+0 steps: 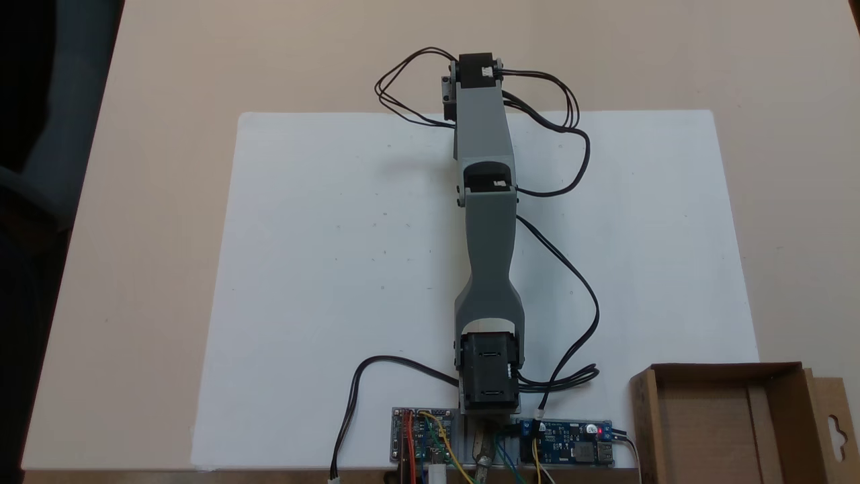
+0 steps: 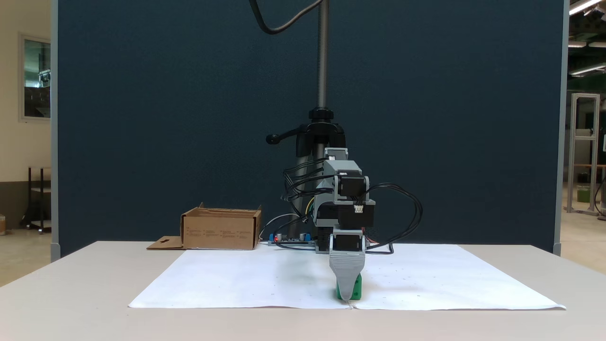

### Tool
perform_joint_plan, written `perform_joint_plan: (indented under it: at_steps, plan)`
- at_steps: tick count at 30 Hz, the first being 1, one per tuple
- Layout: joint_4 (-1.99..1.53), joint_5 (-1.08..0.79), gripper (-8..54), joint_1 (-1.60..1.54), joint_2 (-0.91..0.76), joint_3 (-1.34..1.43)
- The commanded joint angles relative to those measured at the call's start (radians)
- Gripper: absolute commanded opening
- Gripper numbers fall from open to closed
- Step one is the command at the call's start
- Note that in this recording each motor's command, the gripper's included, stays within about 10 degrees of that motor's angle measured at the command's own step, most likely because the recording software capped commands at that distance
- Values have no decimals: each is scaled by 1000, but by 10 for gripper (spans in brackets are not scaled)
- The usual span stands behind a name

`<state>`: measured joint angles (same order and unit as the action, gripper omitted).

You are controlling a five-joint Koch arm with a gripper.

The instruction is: Grasp a green dice and put it in the bin.

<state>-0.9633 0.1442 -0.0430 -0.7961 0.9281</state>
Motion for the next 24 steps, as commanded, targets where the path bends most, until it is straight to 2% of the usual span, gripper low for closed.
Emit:
perform_joint_plan:
  at_steps: [1,5,14,21,24]
  plan:
    - [35,-48,401,-2,-23,-64]
    - [26,-48,396,-2,-20,-64]
    - [20,-48,310,2,-20,-64]
    - [23,-46,134,11,-29,-64]
    - [26,-46,121,21,-43,-64]
